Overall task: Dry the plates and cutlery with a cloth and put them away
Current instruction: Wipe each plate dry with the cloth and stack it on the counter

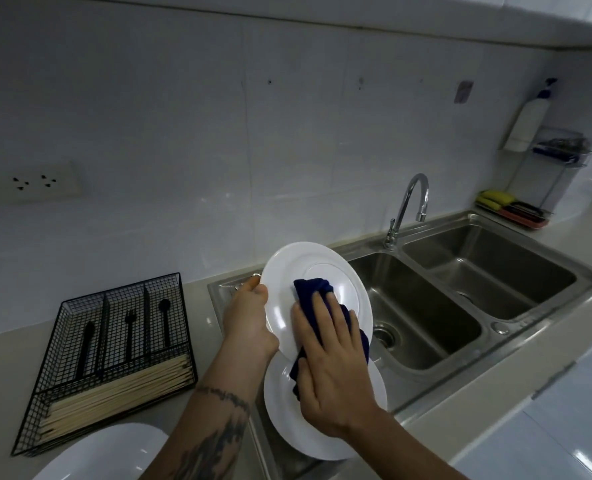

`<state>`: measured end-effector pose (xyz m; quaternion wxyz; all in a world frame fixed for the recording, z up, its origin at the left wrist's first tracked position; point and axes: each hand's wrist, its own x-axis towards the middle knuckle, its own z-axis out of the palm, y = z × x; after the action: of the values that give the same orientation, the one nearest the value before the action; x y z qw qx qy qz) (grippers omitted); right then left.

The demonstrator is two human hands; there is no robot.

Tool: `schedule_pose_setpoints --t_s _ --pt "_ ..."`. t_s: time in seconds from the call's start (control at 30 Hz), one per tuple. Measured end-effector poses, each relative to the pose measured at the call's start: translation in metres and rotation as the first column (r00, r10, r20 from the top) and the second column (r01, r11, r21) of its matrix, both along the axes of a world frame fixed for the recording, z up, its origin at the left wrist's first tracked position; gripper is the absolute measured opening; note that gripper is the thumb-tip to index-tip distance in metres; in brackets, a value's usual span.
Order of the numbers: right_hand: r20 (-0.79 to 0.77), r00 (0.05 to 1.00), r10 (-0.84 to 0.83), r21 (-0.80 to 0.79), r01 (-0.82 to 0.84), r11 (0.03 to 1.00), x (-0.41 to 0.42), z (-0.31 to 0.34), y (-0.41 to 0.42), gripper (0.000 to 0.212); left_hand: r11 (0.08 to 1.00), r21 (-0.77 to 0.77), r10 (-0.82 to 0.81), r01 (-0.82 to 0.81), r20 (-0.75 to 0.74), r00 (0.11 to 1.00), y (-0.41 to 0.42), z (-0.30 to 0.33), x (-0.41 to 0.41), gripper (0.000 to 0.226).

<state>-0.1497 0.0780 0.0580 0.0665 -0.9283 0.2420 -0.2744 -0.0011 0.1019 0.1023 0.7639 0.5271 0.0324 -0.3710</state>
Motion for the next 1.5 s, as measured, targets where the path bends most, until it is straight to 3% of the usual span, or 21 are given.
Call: schedule_pose_setpoints --t_s 0.13,0.23,0.4,0.53,0.6,0.67,0.8,0.87,1.03,1.13,1.23,1.33,1.43,1.5 --pt "-0.109 0.990 0.085 -0.100 -0.096 0.990 0.006 0.015 -0.007 0.073 0.985 -0.132 -0.127 0.112 -0.109 0.986 0.004 0.007 -0.008 0.030" --pt "-0.146 0.980 0.135 -0.145 -0.156 0.977 0.012 0.028 -0.015 0.076 0.964 -0.216 -0.179 0.151 -0.112 0.977 0.008 0.011 -0.012 0.029" --pt "-0.113 0.994 0.010 -0.138 -0.026 0.990 0.037 0.058 -0.040 0.064 0.973 -0.179 -0.161 0.147 -0.066 0.985 0.010 0.008 -0.014 0.034" --pt "-0.071 0.990 -0.118 0.138 0.127 0.982 0.047 0.072 -0.077 0.061 0.987 -0.101 -0.125 0.123 -0.019 0.992 0.014 0.002 -0.007 0.035" --pt "-0.050 0.983 -0.175 0.352 0.182 0.918 0.043 0.069 -0.094 0.066 0.991 -0.079 -0.102 0.104 0.028 0.994 0.015 0.004 -0.003 0.029" --pt "-0.046 0.981 -0.187 0.424 0.188 0.886 0.042 0.062 -0.094 0.068 0.994 -0.052 -0.095 0.099 0.065 0.993 0.014 0.004 0.001 0.027" --pt "-0.016 1.000 -0.022 0.076 0.023 0.997 0.050 0.062 -0.061 0.060 0.992 -0.005 -0.126 0.126 0.055 0.991 0.009 -0.002 0.004 0.032" --pt "-0.033 0.999 0.022 0.007 -0.022 1.000 0.052 0.063 -0.054 0.062 0.991 0.005 -0.134 0.133 0.033 0.991 0.008 -0.002 0.005 0.033" --pt "0.018 0.985 -0.174 0.322 0.159 0.933 0.034 0.043 -0.083 0.063 0.997 -0.012 -0.077 0.077 0.009 0.997 0.015 -0.010 0.015 0.039" --pt "0.160 0.943 -0.291 0.629 0.130 0.766 0.016 0.023 -0.089 0.055 1.000 -0.014 -0.026 0.027 0.030 0.999 0.017 -0.005 0.016 0.028" --pt "0.195 0.893 -0.406 0.743 0.136 0.655 0.007 0.002 -0.070 0.056 1.000 -0.022 -0.015 0.016 0.060 0.998 0.015 0.001 0.015 0.028" --pt "0.293 0.864 -0.410 0.642 0.140 0.754 0.007 -0.007 -0.036 0.063 1.000 -0.005 -0.006 0.007 0.069 0.998 0.010 -0.001 0.011 0.027" --pt "0.320 0.917 -0.237 0.290 0.144 0.946 0.009 -0.006 -0.012 0.063 0.999 -0.034 -0.031 0.033 0.048 0.998 0.004 0.005 -0.001 0.026" --pt "0.236 0.962 -0.138 0.121 0.112 0.986 0.012 0.001 -0.002 0.064 0.996 -0.059 -0.060 0.062 0.023 0.998 0.003 0.013 -0.009 0.026"
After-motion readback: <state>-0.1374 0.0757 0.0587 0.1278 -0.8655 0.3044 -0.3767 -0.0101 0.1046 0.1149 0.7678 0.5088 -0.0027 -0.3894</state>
